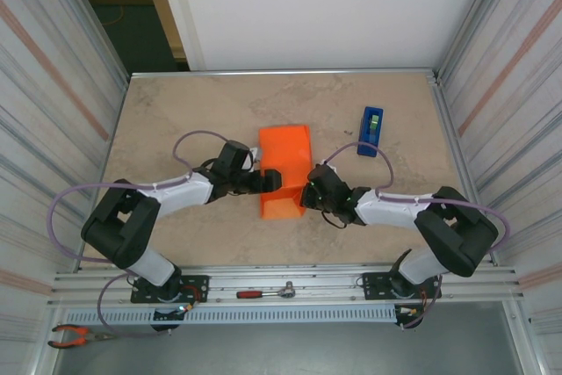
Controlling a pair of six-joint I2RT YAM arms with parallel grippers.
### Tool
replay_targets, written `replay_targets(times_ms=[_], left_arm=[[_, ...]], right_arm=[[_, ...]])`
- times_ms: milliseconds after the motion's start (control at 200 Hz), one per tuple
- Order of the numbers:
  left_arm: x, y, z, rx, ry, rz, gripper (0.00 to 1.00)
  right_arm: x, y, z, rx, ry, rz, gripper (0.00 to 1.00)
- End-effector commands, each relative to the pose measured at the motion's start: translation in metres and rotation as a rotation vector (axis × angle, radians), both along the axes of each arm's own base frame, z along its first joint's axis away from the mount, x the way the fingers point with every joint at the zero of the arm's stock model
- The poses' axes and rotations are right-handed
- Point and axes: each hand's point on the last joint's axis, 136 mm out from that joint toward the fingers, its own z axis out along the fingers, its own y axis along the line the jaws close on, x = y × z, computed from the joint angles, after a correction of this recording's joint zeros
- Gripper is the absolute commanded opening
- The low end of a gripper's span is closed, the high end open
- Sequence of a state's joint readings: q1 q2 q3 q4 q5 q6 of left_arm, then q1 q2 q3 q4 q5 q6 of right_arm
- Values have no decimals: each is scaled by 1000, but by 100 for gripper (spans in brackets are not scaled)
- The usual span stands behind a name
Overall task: Wrap the gift box in paper
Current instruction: Rotate the gift box at the center of the table.
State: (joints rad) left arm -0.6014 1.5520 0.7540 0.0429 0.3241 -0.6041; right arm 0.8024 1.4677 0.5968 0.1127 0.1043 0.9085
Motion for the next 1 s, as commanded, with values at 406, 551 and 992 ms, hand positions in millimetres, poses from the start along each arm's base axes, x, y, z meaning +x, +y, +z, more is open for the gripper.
replay_targets(times_ms=[406,551,992], left_arm=[[16,38,47,125,-197,115,89],[18,58,56,136,-217,164,89],[7,91,44,163,-181,240,89]], right_arm=[[-16,-25,3,19,-15,-35,0],[-14,-23,-1,25,-13,-40,0],[0,6,-3,68,-4,-3,0]])
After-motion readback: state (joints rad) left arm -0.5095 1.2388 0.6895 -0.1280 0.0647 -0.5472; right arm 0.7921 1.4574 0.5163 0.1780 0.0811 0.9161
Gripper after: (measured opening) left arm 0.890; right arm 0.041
